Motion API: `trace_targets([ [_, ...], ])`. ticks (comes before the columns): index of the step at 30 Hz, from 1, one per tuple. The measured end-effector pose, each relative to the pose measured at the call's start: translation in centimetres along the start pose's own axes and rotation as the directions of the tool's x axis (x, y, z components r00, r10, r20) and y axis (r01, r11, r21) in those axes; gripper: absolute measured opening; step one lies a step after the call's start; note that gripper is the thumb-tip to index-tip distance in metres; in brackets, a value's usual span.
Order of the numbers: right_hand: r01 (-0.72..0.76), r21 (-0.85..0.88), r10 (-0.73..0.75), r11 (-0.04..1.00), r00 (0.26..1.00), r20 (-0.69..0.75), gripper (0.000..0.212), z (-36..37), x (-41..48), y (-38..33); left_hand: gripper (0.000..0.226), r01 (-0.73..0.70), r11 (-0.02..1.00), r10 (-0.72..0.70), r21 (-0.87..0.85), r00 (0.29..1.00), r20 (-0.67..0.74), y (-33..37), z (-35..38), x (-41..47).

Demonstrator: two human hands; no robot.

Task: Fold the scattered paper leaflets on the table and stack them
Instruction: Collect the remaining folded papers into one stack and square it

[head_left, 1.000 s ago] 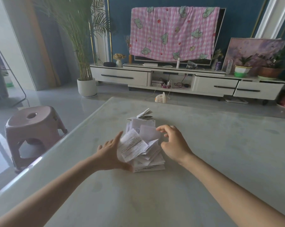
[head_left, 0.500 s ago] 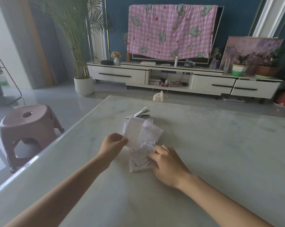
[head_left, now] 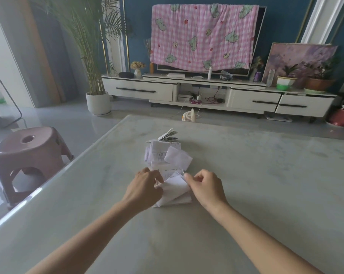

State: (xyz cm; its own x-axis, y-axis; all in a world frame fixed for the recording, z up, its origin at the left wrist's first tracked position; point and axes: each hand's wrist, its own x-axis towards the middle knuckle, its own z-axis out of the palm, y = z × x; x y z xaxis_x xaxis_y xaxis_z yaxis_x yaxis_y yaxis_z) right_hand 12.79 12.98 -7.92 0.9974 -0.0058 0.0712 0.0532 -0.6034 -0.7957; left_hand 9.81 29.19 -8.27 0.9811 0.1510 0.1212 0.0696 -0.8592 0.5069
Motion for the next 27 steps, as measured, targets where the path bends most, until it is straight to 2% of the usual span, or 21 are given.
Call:
trace_targets([
  [2, 0.009, -0.130, 0.005, 0.991, 0.994, 0.107, 0.030, 0.5, 0.2, -0.4, 0.040, 0.047, 0.997, -0.045, 0.062, 0.999, -0.024, 0.4, 0.3, -0.6],
  [4, 0.020, -0.310, 0.047, 0.950, 0.977, 0.208, 0.051, 1.1, 0.5, -0.6, 0.048, 0.153, 0.982, -0.157, 0.107, 0.987, 0.030, 0.8, 0.5, -1.2],
  [7, -0.014, -0.391, 0.105, 0.920, 0.972, 0.211, 0.048, 1.7, 0.6, -0.9, 0.063, 0.246, 0.961, -0.262, 0.123, 0.956, 0.133, 1.2, 0.9, -1.7],
  [11, -0.116, -0.322, 0.180, 0.940, 0.968, 0.177, 0.042, 2.4, 0.9, -0.6, 0.072, 0.321, 0.945, -0.326, 0.054, 0.936, 0.136, 1.4, 0.9, -1.4],
  [14, -0.171, -0.183, 0.201, 0.968, 0.967, 0.155, 0.057, 2.6, 1.1, -0.6, 0.066, 0.321, 0.945, -0.312, -0.059, 0.941, 0.133, 1.7, 0.8, -1.1],
  [16, -0.207, -0.060, 0.215, 0.976, 0.952, 0.216, 0.069, 2.8, 1.3, -0.9, 0.066, 0.330, 0.930, -0.310, -0.166, 0.941, 0.133, 1.8, 0.5, -1.0],
  [19, -0.236, 0.029, 0.217, 0.971, 0.931, 0.292, 0.067, 3.1, 2.0, -0.8, 0.103, 0.400, 0.870, -0.348, -0.287, 0.912, 0.218, 1.2, 0.5, -0.1],
  [22, -0.205, 0.024, 0.189, 0.979, 0.939, 0.288, 0.065, 2.6, 1.9, -1.0, 0.094, 0.401, 0.837, -0.344, -0.372, 0.915, 0.212, 0.6, 0.7, 0.5],
  [25, -0.165, 0.065, 0.144, 0.984, 0.956, 0.257, 0.059, 2.7, 1.7, -0.9, 0.083, 0.366, 0.856, -0.326, -0.366, 0.930, 0.168, 0.8, 0.7, 0.3],
  [27, -0.147, 0.108, 0.118, 0.983, 0.963, 0.242, 0.053, 2.9, 1.8, -0.7, 0.087, 0.323, 0.852, -0.301, -0.412, 0.946, 0.119, 0.8, 0.9, 0.4],
])
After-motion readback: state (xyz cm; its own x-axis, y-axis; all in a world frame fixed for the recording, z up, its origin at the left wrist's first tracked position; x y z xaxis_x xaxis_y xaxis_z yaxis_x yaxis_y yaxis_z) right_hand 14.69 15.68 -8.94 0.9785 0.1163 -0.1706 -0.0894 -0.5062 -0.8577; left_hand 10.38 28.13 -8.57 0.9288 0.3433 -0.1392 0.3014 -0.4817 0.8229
